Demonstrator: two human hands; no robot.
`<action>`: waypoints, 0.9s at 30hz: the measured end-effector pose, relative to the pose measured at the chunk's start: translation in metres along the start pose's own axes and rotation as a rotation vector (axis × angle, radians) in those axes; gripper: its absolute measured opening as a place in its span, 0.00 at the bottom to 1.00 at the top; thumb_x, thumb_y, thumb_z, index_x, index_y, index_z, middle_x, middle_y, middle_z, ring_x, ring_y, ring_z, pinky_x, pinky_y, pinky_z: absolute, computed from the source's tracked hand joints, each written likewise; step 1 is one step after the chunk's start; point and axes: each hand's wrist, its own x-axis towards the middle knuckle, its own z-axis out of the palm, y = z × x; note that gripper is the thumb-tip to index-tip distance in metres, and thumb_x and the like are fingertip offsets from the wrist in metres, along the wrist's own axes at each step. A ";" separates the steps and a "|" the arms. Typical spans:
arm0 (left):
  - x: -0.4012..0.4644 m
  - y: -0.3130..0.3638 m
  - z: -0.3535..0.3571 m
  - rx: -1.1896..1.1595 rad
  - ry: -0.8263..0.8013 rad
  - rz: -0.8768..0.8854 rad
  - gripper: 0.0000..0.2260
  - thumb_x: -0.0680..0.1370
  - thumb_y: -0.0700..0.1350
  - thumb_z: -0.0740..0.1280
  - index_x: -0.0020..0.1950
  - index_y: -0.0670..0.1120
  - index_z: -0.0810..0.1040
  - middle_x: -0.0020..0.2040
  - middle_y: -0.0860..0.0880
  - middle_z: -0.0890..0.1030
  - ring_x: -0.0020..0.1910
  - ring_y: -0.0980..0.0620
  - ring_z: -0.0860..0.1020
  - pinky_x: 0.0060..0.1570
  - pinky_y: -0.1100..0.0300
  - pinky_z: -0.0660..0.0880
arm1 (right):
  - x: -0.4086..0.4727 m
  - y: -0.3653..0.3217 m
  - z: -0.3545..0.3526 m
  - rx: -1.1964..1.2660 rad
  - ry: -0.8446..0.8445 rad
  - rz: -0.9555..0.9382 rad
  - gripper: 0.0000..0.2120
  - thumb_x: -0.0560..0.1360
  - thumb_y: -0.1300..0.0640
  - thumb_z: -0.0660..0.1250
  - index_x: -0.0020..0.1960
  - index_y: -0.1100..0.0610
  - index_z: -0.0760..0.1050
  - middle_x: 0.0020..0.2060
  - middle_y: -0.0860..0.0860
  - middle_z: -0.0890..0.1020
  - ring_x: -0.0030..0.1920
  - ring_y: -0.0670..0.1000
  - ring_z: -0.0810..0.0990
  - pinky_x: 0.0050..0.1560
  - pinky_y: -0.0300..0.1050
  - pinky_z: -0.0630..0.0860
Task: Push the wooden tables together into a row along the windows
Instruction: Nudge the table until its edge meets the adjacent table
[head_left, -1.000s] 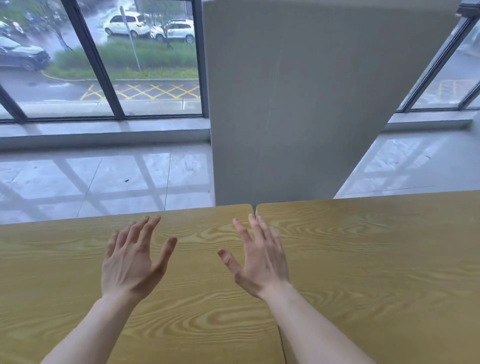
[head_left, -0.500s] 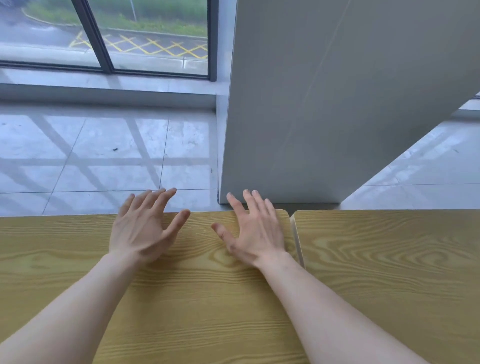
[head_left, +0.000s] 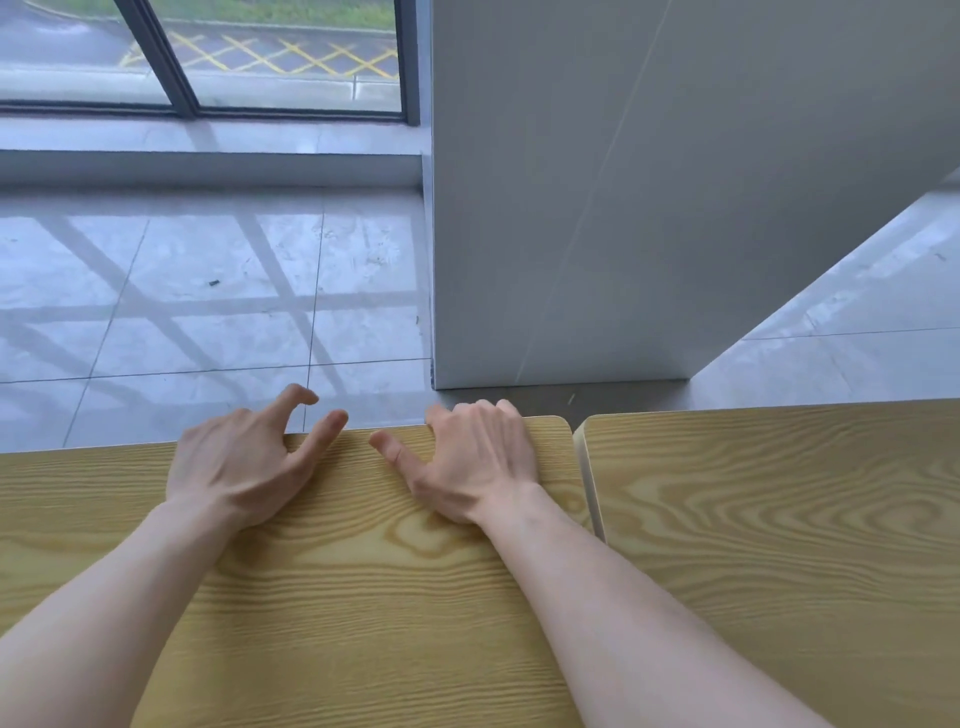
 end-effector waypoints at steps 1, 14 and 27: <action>-0.001 0.000 -0.001 -0.003 0.006 0.002 0.37 0.71 0.80 0.38 0.66 0.63 0.70 0.36 0.53 0.81 0.40 0.45 0.76 0.42 0.49 0.67 | 0.000 0.001 0.000 0.008 0.006 -0.009 0.40 0.74 0.21 0.41 0.46 0.53 0.75 0.36 0.54 0.78 0.40 0.58 0.75 0.49 0.55 0.65; 0.004 0.023 0.004 -0.016 0.058 -0.037 0.37 0.69 0.81 0.39 0.61 0.62 0.72 0.36 0.55 0.81 0.40 0.44 0.79 0.41 0.48 0.70 | -0.002 0.028 -0.013 0.146 -0.015 -0.097 0.42 0.72 0.19 0.53 0.58 0.57 0.72 0.29 0.50 0.70 0.32 0.54 0.68 0.46 0.55 0.67; 0.011 0.015 0.009 -0.051 0.101 -0.073 0.34 0.70 0.81 0.41 0.59 0.61 0.70 0.36 0.51 0.83 0.43 0.41 0.79 0.45 0.46 0.69 | 0.009 0.021 -0.018 0.097 0.012 -0.075 0.41 0.72 0.19 0.55 0.61 0.55 0.71 0.30 0.48 0.69 0.38 0.58 0.74 0.42 0.52 0.68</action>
